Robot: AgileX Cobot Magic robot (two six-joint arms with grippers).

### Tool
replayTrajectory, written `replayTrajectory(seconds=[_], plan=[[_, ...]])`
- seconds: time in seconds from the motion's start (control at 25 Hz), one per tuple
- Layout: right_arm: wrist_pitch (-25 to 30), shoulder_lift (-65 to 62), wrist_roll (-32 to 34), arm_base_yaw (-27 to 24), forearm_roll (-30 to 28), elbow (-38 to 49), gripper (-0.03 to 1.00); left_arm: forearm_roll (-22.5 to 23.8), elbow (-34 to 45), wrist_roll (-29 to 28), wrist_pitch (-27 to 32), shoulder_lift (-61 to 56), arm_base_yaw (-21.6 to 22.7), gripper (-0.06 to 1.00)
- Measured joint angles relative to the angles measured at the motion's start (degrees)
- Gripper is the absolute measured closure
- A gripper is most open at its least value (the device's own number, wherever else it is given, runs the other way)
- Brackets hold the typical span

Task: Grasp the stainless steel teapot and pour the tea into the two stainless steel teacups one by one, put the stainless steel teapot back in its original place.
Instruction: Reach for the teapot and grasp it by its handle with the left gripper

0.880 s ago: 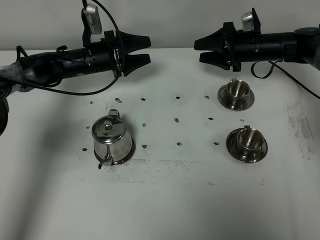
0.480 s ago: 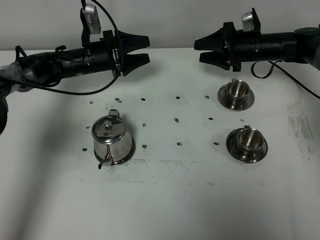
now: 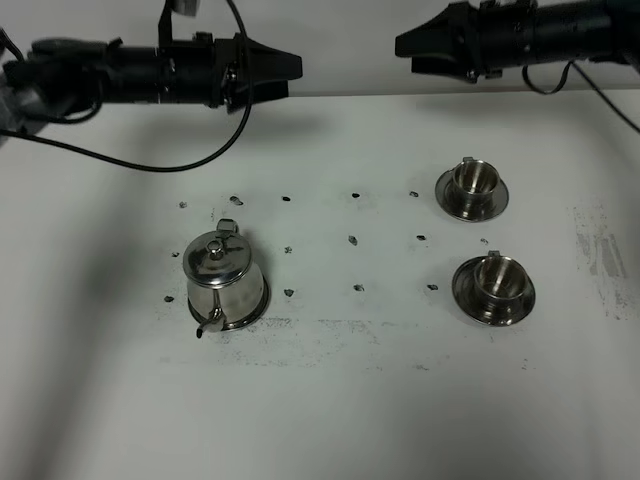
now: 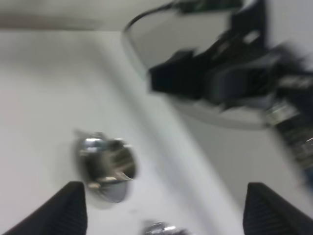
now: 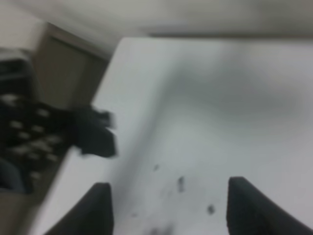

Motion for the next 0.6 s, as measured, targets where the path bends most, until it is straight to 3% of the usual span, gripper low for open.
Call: replayTrajectory(seconds=[0.12, 0.24, 0.48, 0.6], plan=[[0.13, -0.92, 4.41, 0.11, -10.53, -7.33, 0.47, 15.37, -4.48, -6.76, -3.82, -3.52, -0.12, 0.29], [0.19, -0.92, 9.47, 0.17, -21.12, -10.88, 0.47, 27.18, -6.46, -12.61, -3.98, -4.03, -0.14, 0.30], [0.49, -8.38, 14.43, 1.60, -40.42, -5.63, 0.50, 39.18, -4.79, -15.28, -4.08, -6.95, -1.60, 0.37], [0.48, -15.48, 15.70, 3.05, -45.49, 0.36, 0.51, 43.15, 0.96, -14.75, -6.45, -13.27, -3.77, 0.38]])
